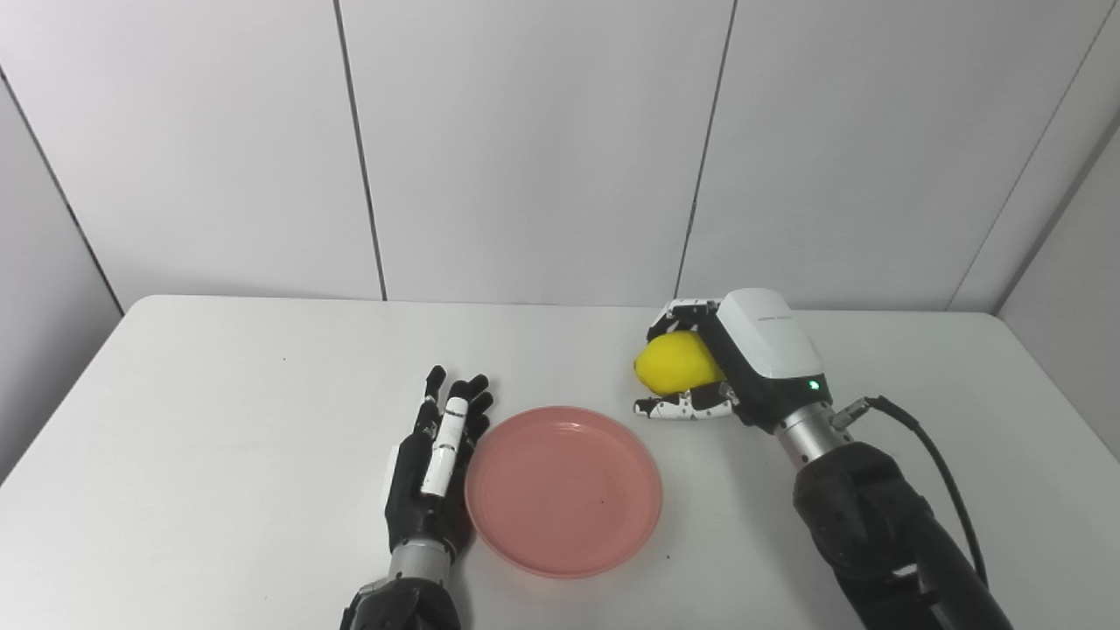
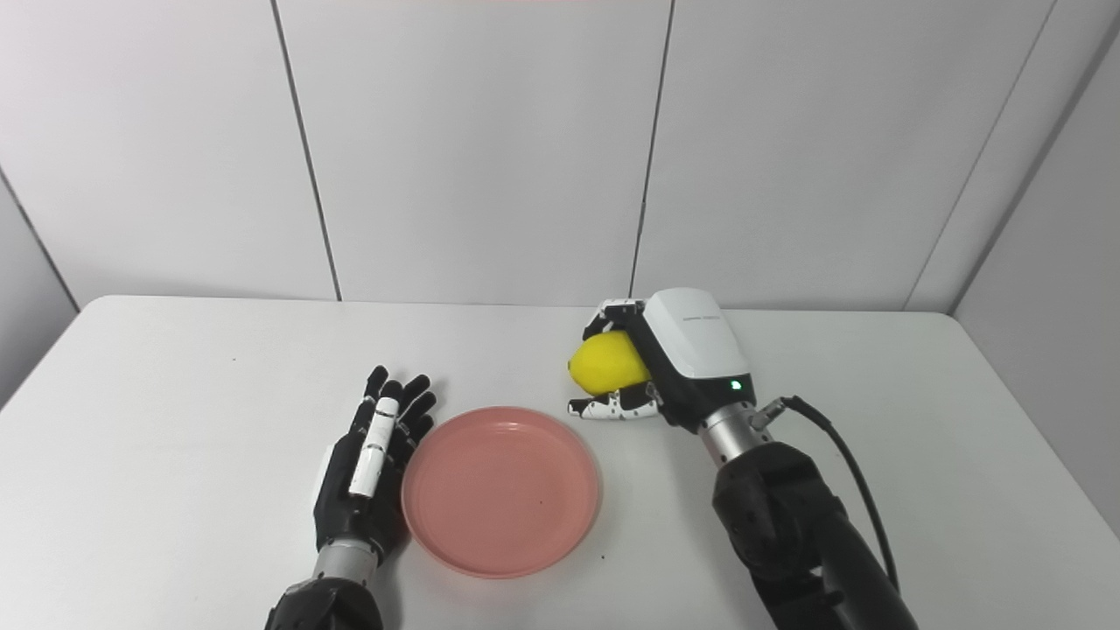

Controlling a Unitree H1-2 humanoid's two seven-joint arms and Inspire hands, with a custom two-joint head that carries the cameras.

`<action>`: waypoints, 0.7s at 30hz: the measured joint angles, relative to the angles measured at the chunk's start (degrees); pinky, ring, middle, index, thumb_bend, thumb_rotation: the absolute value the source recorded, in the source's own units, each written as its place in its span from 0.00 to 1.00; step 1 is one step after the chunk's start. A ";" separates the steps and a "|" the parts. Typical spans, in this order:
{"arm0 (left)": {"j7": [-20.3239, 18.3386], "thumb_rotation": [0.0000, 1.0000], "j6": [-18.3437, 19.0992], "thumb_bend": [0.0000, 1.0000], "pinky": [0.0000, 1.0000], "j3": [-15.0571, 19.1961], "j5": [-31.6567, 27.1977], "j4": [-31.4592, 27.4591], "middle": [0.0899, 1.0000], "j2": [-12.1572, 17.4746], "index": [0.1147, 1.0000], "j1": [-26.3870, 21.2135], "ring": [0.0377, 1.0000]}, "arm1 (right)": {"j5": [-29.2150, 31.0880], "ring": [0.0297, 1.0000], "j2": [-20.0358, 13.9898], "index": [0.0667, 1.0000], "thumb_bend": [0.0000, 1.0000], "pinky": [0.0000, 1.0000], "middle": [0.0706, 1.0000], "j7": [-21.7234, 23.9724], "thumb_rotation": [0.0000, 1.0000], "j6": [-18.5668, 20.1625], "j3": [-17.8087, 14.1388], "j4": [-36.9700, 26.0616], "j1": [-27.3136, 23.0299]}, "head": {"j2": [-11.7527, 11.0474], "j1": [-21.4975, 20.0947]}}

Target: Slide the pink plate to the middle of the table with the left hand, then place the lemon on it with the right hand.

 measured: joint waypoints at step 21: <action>0.93 1.00 -0.24 0.70 0.99 -0.66 0.21 0.13 0.81 0.00 0.96 -0.02 0.89 | -1.57 0.29 4.43 0.44 0.51 0.25 0.33 3.92 0.17 -1.11 5.10 4.55 -3.00 | -0.09 0.35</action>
